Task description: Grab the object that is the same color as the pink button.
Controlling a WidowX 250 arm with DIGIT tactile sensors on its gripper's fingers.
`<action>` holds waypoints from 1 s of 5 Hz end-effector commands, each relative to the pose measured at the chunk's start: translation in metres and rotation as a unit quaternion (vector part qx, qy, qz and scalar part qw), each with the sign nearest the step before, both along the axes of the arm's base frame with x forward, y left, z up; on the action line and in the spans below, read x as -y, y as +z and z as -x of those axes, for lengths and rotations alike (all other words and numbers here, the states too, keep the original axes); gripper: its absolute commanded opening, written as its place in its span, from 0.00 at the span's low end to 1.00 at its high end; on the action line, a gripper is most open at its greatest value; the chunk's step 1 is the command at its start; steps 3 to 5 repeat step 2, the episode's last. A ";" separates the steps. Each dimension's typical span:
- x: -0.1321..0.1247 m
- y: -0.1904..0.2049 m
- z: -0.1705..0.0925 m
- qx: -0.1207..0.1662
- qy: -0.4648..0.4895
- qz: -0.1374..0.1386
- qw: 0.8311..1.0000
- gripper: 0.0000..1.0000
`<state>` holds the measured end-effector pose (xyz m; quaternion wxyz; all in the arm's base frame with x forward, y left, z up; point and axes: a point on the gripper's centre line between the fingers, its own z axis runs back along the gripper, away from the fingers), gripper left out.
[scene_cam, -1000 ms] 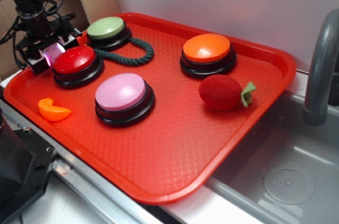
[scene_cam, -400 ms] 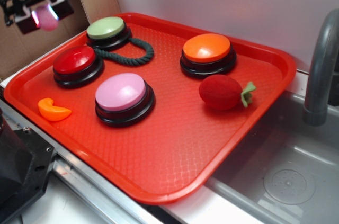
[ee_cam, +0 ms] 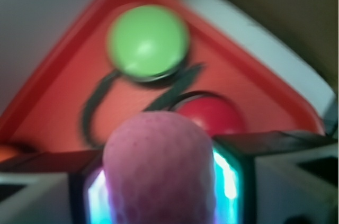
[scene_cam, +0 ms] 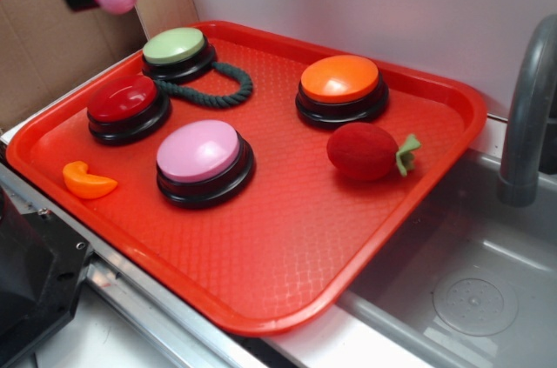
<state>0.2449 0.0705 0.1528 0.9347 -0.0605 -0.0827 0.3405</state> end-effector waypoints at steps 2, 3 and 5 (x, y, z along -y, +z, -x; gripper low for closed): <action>0.019 -0.011 0.001 -0.007 -0.152 0.018 0.988 0.00; 0.019 -0.011 0.001 -0.007 -0.152 0.018 0.988 0.00; 0.019 -0.011 0.001 -0.007 -0.152 0.018 0.988 0.00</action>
